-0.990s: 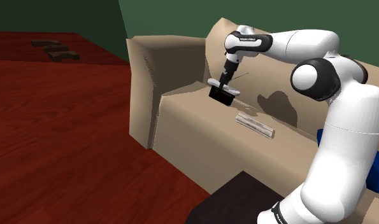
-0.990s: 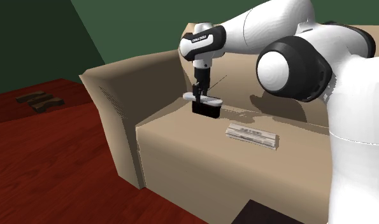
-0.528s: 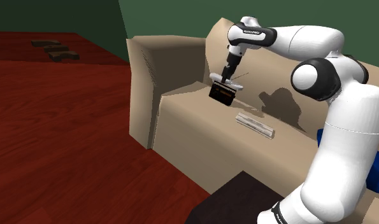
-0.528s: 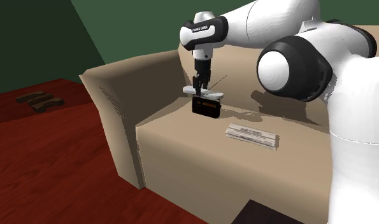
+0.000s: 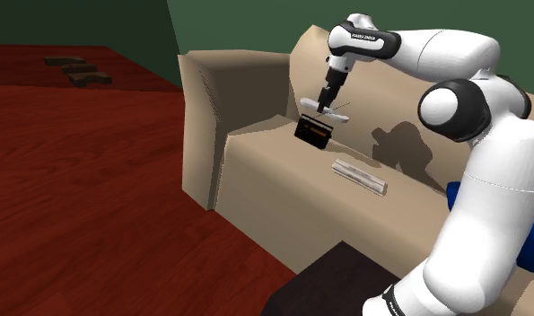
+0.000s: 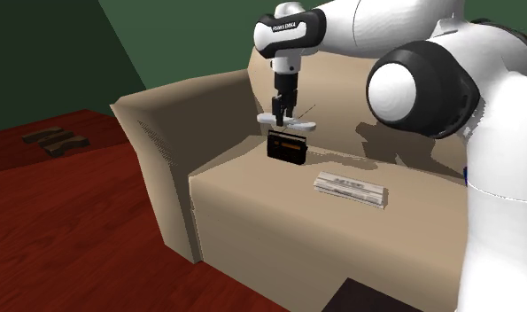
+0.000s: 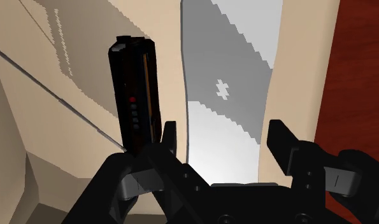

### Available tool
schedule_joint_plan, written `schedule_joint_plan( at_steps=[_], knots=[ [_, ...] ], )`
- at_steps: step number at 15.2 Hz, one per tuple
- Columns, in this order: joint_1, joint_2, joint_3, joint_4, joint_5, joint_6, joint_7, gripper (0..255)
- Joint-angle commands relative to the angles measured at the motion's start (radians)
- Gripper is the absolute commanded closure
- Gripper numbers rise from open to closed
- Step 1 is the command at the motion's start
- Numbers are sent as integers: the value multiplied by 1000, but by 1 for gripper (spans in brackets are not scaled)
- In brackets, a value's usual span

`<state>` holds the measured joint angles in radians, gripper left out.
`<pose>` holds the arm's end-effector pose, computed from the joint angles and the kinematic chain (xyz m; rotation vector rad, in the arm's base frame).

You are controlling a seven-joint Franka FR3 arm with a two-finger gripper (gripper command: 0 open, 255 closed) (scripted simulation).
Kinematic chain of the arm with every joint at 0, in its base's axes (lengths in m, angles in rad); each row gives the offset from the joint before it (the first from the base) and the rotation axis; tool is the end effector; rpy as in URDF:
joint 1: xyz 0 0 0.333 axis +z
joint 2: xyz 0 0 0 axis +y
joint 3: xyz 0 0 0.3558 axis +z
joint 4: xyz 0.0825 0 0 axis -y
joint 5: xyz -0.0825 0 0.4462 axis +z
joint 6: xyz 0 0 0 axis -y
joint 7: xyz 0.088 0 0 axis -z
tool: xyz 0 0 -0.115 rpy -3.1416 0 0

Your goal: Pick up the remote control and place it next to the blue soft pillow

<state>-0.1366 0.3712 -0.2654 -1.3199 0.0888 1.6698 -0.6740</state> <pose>0.6990 -0.2501 0.5535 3.1094 0.4377 -0.0177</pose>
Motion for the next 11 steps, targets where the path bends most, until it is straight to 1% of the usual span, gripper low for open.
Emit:
schedule_joint_plan(
  at_steps=[1,6,11],
  knots=[
    [8,-88,-8,-124,-19,39,-7,255],
    [11,-294,-26,-395,-73,110,-25,255],
    [-4,-482,-42,-609,-131,145,-42,255]
  ],
)
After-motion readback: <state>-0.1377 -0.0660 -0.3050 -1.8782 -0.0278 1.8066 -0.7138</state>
